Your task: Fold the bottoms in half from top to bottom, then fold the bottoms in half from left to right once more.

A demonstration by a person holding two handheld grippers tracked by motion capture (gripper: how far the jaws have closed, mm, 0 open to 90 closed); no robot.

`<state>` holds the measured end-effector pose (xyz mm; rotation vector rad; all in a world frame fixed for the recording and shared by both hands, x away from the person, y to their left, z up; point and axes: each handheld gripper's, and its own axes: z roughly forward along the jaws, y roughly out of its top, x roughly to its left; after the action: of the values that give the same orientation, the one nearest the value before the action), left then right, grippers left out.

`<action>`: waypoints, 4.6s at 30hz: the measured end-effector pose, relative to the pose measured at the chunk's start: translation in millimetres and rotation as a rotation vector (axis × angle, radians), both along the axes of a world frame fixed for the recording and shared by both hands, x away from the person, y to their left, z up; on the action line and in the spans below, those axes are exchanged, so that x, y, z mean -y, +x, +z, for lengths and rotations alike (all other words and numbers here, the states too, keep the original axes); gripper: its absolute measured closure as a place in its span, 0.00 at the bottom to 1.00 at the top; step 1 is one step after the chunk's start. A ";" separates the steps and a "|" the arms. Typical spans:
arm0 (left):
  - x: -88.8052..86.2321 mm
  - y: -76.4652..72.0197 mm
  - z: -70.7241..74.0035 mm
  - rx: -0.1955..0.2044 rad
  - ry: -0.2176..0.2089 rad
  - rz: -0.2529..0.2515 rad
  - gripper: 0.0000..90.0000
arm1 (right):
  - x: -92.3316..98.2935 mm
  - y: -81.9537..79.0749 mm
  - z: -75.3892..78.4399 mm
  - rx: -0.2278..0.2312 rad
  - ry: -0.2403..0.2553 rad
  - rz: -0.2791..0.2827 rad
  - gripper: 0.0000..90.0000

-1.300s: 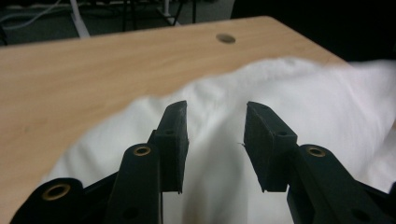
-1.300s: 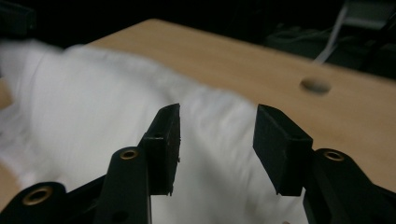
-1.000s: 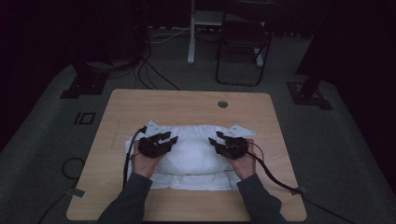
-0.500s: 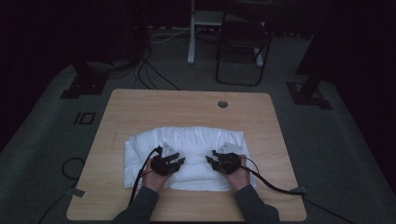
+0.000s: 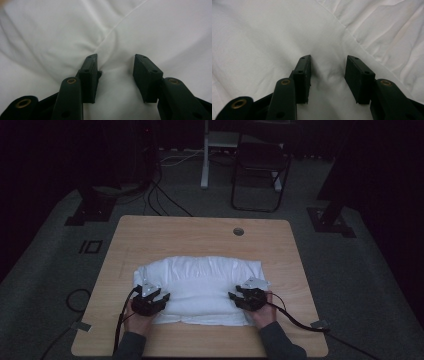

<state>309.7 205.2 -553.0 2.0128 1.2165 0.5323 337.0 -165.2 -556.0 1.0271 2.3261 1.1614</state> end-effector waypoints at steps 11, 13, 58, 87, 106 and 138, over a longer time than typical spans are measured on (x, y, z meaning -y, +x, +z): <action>-22.6 9.9 24.1 0.064 -0.081 0.117 0.29 | -0.9 2.2 -2.6 -0.008 0.005 0.000 0.60; -30.1 24.4 15.8 0.010 -0.051 0.194 0.24 | -0.9 2.1 -2.6 -0.006 0.005 0.001 0.60; -54.3 18.9 -5.4 -0.051 -0.095 0.271 0.91 | -0.8 0.6 -2.2 -0.007 0.006 0.013 0.58; -38.1 29.6 -0.8 -0.042 -0.064 0.307 0.16 | 0.2 1.0 -3.1 -0.008 0.016 0.016 0.58; -33.1 32.9 -8.2 -0.078 0.031 0.402 0.04 | 0.0 0.9 -3.3 -0.008 0.017 0.019 0.57; -23.5 15.2 89.2 0.161 -0.241 0.110 0.93 | -97.8 15.4 1.9 0.062 -0.088 0.148 0.52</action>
<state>324.8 228.7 -463.8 1.6768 1.2341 0.5611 352.4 -67.4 -554.1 0.7889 2.4148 1.1159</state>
